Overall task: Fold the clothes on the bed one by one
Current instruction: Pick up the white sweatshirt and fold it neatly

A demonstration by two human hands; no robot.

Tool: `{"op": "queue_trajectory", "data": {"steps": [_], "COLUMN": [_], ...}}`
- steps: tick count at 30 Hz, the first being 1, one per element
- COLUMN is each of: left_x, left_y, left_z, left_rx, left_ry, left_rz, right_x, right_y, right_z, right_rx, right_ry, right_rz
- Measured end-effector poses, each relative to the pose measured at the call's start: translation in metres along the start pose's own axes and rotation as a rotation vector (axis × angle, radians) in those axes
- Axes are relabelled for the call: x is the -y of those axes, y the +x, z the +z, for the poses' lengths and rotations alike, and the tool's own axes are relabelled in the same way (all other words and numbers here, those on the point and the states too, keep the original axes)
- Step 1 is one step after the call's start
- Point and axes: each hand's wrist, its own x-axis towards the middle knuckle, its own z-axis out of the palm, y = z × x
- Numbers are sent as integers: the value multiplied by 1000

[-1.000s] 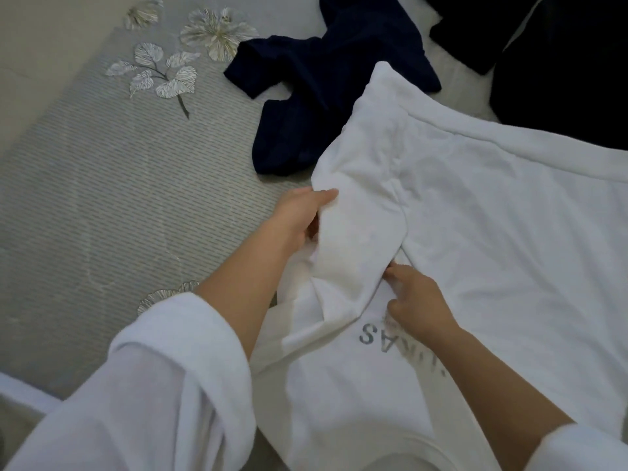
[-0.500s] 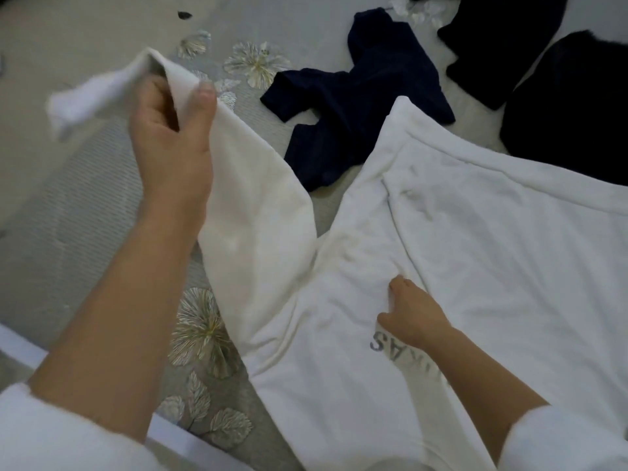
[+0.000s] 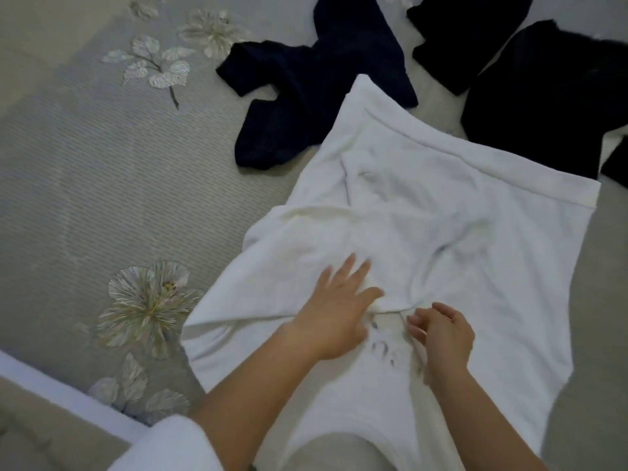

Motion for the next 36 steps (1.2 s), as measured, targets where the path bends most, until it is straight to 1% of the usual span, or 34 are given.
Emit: {"op": "queue_trajectory", "data": {"steps": [1,3,5,6,7,9,10,11,12,13,15,16,18,19,20,21,23,24,25,27,28,29,31,32,33,35,36], "left_x": [9,28,45,51,57,63,66,67,68,69,69,70,68,63,56,47,24,12,3,-3,-1,3,11,18,26,41,47], "left_y": [-8,-24,-35,-39,-40,-41,-40,-40,-39,-38,-37,-37,-35,-36,-37,-38,-40,-42,-43,-44,-44,-42,-35,-32,-31,-28,-28], "left_z": [13,29,36,37,37,32,28,27,26,25,24,25,25,22,20,21,28,33,39,56,63,66,67,64,61,59,59], "left_rx": [16,18,-25,-64,-110,-220,-263,-297,-309,-289,-247,-229,-186,-160,-157,-176,-204,-158,-59,99,133,108,-41,-104,-132,-111,-89], "left_ry": [16,100,208,235,249,268,285,318,357,389,407,387,339,326,325,345,373,387,391,350,331,313,302,306,314,312,300], "left_rz": [-55,-158,-254,-296,-321,-323,-317,-321,-336,-363,-437,-484,-566,-580,-549,-468,-261,-185,-155,-188,-209,-222,-255,-282,-323,-426,-460], "right_x": [2,7,13,16,19,28,34,40,45,50,66,77,101,113,122,127,122,113,101,71,59,48,33,31,31,34,33], "right_y": [7,19,29,33,39,49,52,55,58,61,64,64,66,70,76,83,97,103,107,110,109,109,113,115,118,123,123], "right_z": [-5,-9,-5,-1,3,12,14,15,16,16,16,15,7,-3,-14,-27,-53,-62,-66,-69,-69,-67,-65,-64,-65,-67,-69], "right_rx": [-31,-28,12,2,-37,-168,-238,-280,-281,-253,-180,-134,-74,-69,-76,-92,-125,-136,-138,-77,-44,-18,-10,-41,-87,-159,-164], "right_ry": [-3,-25,-58,-94,-153,-237,-207,-117,17,169,414,474,503,496,498,504,422,371,343,274,223,177,133,109,88,59,2], "right_rz": [-4,-35,-22,-13,-11,23,86,165,224,246,204,149,-8,-88,-156,-198,-203,-152,-68,93,108,102,61,32,-7,-75,-103]}}
